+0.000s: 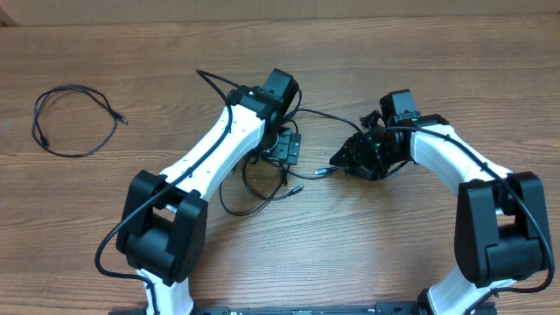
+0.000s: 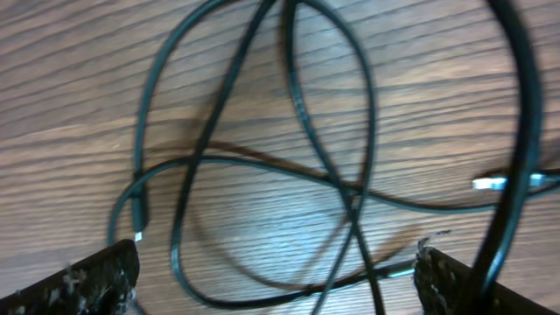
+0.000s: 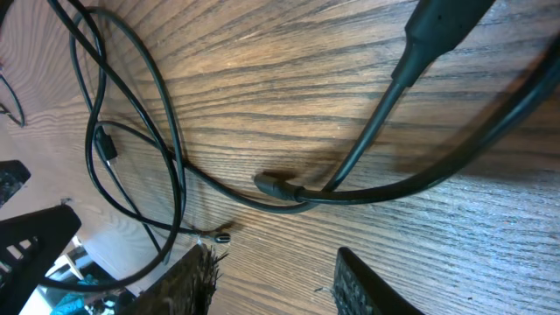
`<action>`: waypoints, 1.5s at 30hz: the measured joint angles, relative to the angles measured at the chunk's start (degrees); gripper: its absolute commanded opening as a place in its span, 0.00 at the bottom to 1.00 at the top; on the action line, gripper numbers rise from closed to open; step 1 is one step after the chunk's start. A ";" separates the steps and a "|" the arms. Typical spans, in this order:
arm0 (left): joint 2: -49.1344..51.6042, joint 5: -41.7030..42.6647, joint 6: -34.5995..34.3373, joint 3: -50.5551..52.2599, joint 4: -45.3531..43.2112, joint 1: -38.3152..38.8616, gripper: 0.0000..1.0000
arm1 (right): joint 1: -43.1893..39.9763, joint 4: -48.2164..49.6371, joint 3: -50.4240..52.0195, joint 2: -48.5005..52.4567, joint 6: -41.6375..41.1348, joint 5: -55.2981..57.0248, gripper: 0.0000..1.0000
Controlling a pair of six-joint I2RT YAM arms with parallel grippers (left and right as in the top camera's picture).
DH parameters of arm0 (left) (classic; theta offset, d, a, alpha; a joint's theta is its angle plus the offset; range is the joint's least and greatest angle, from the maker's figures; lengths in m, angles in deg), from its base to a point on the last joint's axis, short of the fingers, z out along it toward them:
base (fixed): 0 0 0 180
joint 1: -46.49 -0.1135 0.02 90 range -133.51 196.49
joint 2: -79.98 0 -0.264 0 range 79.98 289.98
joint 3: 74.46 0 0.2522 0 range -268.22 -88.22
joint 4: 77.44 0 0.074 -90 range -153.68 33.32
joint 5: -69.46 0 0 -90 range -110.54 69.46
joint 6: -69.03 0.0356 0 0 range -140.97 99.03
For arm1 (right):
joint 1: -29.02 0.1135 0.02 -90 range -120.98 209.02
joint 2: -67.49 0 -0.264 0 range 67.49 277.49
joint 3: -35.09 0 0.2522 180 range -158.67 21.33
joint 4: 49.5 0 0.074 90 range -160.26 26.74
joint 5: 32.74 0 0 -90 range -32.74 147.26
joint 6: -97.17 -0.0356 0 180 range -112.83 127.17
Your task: Untangle cables
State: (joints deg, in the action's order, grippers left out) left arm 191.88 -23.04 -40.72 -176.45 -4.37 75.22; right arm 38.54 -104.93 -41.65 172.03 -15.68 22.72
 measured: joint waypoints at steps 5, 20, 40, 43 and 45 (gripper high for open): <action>0.00 -1.66 -1.33 0.50 0.35 0.02 1.00 | 0.00 0.04 0.00 0.00 0.00 0.04 0.43; 0.00 -2.51 -3.13 12.28 -8.17 0.02 0.85 | 0.02 -0.04 0.00 0.00 0.02 0.63 0.44; 0.00 4.17 -5.70 14.91 -12.09 -3.78 0.70 | 0.02 -0.42 0.00 0.00 0.35 1.14 0.48; 0.00 9.51 -3.78 14.91 -12.50 -5.79 0.68 | 0.00 -0.35 0.00 0.00 0.39 1.18 0.48; 0.00 13.22 -2.89 14.91 -12.68 -7.34 0.67 | 0.00 -0.39 0.00 0.00 0.37 1.53 0.48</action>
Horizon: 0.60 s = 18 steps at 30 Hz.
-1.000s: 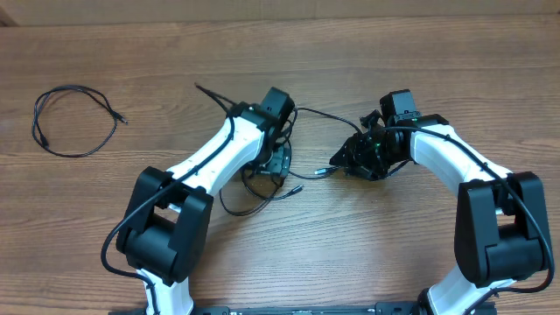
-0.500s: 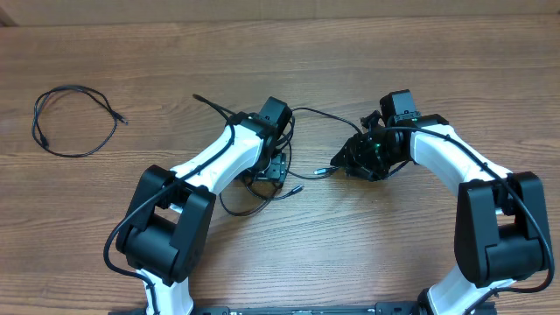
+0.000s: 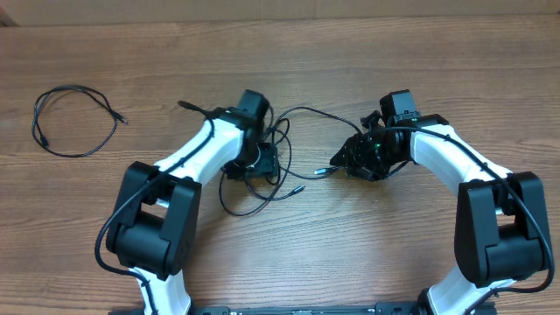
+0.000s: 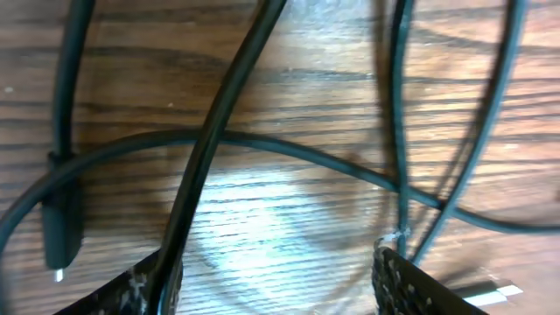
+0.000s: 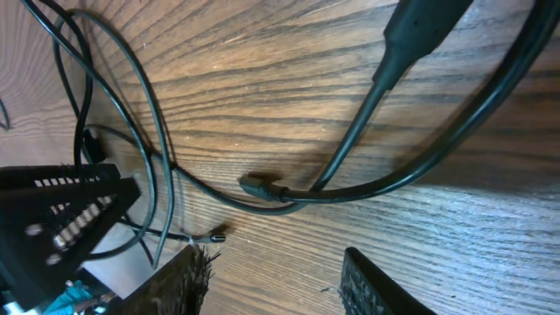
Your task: Untangle cables
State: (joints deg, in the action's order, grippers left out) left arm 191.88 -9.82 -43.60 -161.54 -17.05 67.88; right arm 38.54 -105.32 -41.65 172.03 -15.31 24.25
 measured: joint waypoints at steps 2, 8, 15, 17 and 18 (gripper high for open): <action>0.00 2.84 0.72 0.00 -0.07 -1.29 0.68 | 0.00 0.00 0.00 0.00 0.02 0.28 0.48; 0.00 9.18 2.91 0.00 -0.46 -4.20 0.72 | 0.02 0.00 0.00 0.00 0.02 0.46 0.48; 0.00 12.50 5.31 0.02 -1.66 -4.35 0.42 | 0.00 0.00 0.00 0.00 0.02 0.46 0.48; 0.00 12.87 6.19 0.02 -2.62 -4.35 0.18 | 0.00 -0.02 0.00 0.00 0.00 0.48 0.48; 0.00 12.94 6.36 0.02 -2.84 -4.35 0.05 | 0.00 0.02 0.00 0.00 0.02 0.48 0.48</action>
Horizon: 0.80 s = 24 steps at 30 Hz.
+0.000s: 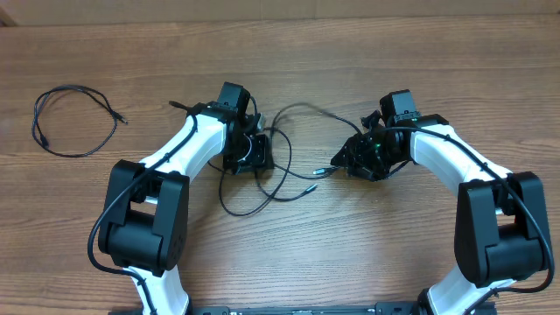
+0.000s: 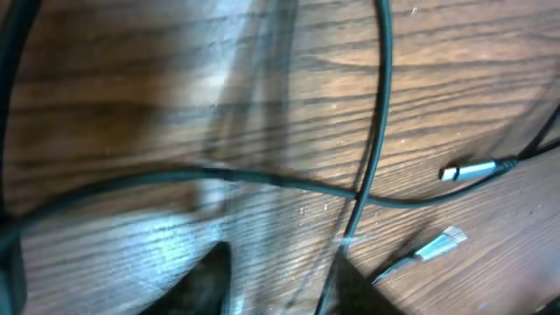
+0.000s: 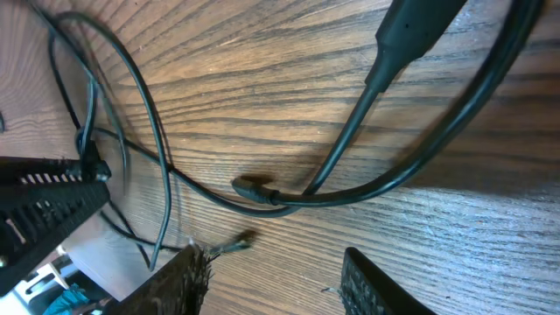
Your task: Untangle cables
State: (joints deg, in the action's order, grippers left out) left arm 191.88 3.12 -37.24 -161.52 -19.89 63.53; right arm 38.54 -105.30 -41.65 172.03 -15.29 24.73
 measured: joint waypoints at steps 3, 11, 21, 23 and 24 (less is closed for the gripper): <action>0.00 0.31 0.57 0.00 -0.17 0.00 0.04 | 0.00 0.00 0.00 0.00 0.00 0.00 0.48; -0.13 4.33 3.08 -0.02 -1.20 -0.59 0.04 | 0.00 -0.04 0.00 0.00 0.00 -0.02 0.48; -7.21 5.64 3.69 -1.07 1.70 -2.01 0.05 | 0.00 -0.09 0.00 0.00 -0.02 2.03 0.48; -7.19 4.90 4.11 -0.94 2.43 -1.36 0.07 | 0.02 -0.22 0.00 0.00 0.00 2.14 0.48; -7.10 4.57 4.28 -0.74 2.49 -0.94 0.09 | 0.02 -0.39 0.00 0.00 0.00 2.21 0.48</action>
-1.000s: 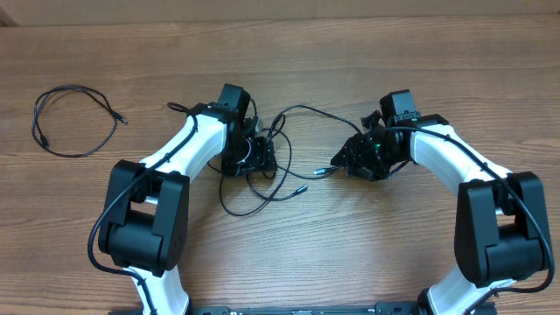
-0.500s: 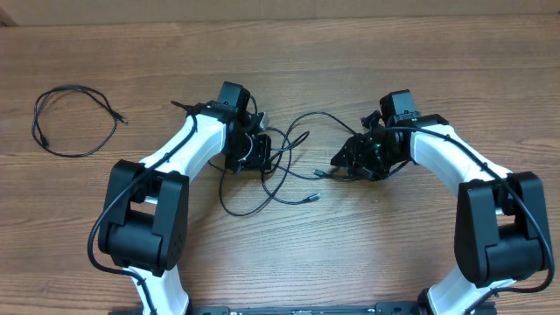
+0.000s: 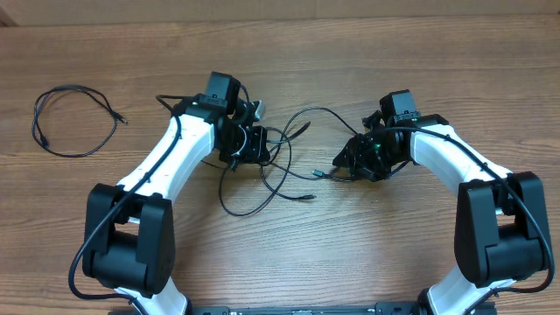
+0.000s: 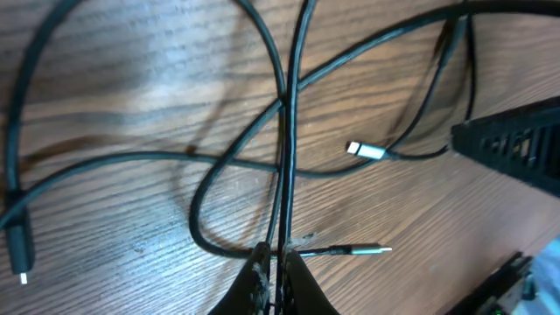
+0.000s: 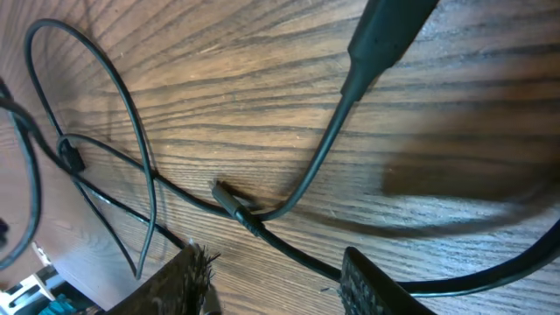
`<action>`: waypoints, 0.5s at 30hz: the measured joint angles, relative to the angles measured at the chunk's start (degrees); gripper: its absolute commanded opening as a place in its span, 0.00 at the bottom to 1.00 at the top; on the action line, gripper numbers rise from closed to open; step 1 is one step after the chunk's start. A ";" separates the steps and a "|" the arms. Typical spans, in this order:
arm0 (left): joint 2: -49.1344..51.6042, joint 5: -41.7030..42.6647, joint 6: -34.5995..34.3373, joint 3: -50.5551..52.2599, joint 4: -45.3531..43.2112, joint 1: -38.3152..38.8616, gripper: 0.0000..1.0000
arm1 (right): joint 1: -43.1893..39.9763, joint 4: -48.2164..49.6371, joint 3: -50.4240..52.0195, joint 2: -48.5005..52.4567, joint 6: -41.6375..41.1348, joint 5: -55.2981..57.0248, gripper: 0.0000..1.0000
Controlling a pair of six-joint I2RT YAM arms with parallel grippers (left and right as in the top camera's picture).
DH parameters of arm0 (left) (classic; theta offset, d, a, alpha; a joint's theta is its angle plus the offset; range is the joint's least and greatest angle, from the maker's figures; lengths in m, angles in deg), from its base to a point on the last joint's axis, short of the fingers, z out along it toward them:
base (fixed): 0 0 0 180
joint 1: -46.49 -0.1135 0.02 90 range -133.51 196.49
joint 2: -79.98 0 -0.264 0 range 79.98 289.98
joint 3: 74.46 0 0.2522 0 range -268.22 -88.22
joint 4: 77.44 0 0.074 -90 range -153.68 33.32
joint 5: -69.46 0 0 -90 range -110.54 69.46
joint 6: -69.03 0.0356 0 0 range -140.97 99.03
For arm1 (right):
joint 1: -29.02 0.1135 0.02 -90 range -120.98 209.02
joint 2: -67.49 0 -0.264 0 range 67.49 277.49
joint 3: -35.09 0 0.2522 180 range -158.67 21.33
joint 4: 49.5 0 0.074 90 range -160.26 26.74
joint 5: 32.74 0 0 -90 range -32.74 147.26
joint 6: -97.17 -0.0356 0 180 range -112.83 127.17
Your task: Untangle cables
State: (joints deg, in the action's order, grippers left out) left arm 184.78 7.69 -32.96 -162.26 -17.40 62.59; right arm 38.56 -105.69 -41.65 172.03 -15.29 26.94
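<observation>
A tangle of thin black cables [image 3: 262, 175] lies at the table's middle, with silver plugs [image 4: 367, 151] at loose ends. My left gripper [image 4: 278, 255] is shut on two strands of black cable [image 4: 289, 131], which run taut away from the fingers, held above the wood. In the overhead view the left gripper [image 3: 249, 142] sits at the tangle's upper left edge. My right gripper [image 5: 273, 259] stands open low over the table, and a thicker black cable [image 5: 289, 236] crosses between its fingers. From overhead the right gripper [image 3: 354, 162] is at the tangle's right end.
A separate black cable [image 3: 74, 118] lies coiled alone at the far left of the wooden table [image 3: 280, 262]. A light wall edge runs along the table's back. Both arm bases stand at the front edge.
My left gripper has shut on two cable strands and sits a little further left and back, higher over the table. The cable loops have shifted left with it. The right gripper is unchanged.
My left gripper hung open over the tangle's middle. It then sat lower and further left, still open around strands, then nearly shut. Now it grips two strands and the tangle has stretched leftwards. My right gripper stayed open at the right end throughout.
</observation>
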 measured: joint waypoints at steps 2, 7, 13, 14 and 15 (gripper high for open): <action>0.00 -0.72 0.17 0.76 0.04 1.09 0.17 | 0.00 -0.31 0.00 0.00 0.00 0.17 0.48; 1.18 -4.96 0.26 2.34 2.67 3.78 0.54 | 0.00 -0.66 0.00 0.00 0.02 0.35 0.49; 1.53 -7.50 0.76 2.34 7.39 4.02 0.69 | -0.02 -0.66 0.00 0.00 -0.02 0.39 0.50; 1.53 -7.61 1.22 2.14 8.76 4.02 0.70 | -0.02 -0.68 0.00 0.00 -0.02 0.39 0.50; 1.53 -7.76 1.84 1.62 10.60 4.02 0.71 | -0.02 -0.70 0.00 0.00 0.00 0.42 0.51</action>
State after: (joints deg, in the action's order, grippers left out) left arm 186.31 -0.07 -31.12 -160.65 -6.80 66.61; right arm 38.54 -106.39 -41.65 172.03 -15.29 27.35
